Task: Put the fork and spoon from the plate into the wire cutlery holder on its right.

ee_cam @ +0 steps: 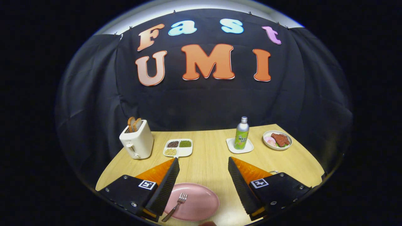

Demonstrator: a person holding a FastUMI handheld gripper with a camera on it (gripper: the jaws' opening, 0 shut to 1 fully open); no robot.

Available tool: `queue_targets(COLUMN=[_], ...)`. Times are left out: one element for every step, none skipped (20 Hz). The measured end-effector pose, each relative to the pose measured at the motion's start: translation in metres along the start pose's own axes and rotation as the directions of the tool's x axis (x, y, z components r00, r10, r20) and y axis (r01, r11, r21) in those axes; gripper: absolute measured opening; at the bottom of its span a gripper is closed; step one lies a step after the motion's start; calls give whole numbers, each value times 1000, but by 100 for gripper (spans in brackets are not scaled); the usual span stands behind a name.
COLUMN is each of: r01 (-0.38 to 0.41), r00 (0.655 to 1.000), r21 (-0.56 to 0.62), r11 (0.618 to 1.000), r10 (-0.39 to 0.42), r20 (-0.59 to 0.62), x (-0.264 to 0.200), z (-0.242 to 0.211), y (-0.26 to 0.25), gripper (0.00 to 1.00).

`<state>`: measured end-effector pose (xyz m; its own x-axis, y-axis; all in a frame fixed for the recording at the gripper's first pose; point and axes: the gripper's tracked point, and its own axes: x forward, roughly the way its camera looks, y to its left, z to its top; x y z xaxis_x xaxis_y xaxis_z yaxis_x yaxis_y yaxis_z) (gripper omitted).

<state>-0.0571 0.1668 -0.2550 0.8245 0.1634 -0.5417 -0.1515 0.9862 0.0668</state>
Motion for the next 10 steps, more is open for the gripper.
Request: queue_targets(r01=[-7, -10, -14, -19, -28, -32, -39, -42, -49, -58], r00=[999, 997, 993, 986, 975, 957, 942, 926, 907, 888], r21=[-9, -20, -27, -31, -32, -39, -40, -43, -42, -40], r11=[1000, 1000, 1000, 999, 999, 999, 998, 998, 998, 998], r10=[6, 8, 10, 13, 20, 20, 23, 22, 27, 33], r20=[-34, -73, -118, -166, -221, -289, -334, -377, -419, -459], x=[4, 7, 9, 10, 12, 12, 13, 13, 11, 11], z=[-15, -31, -47, -65, -85, -107, -123, -138, -151, -163], y=[9, 17, 22, 28, 35, 38, 43, 47, 51, 56], gripper=[94, 94, 94, 94, 94, 94, 94, 94, 93, 92])
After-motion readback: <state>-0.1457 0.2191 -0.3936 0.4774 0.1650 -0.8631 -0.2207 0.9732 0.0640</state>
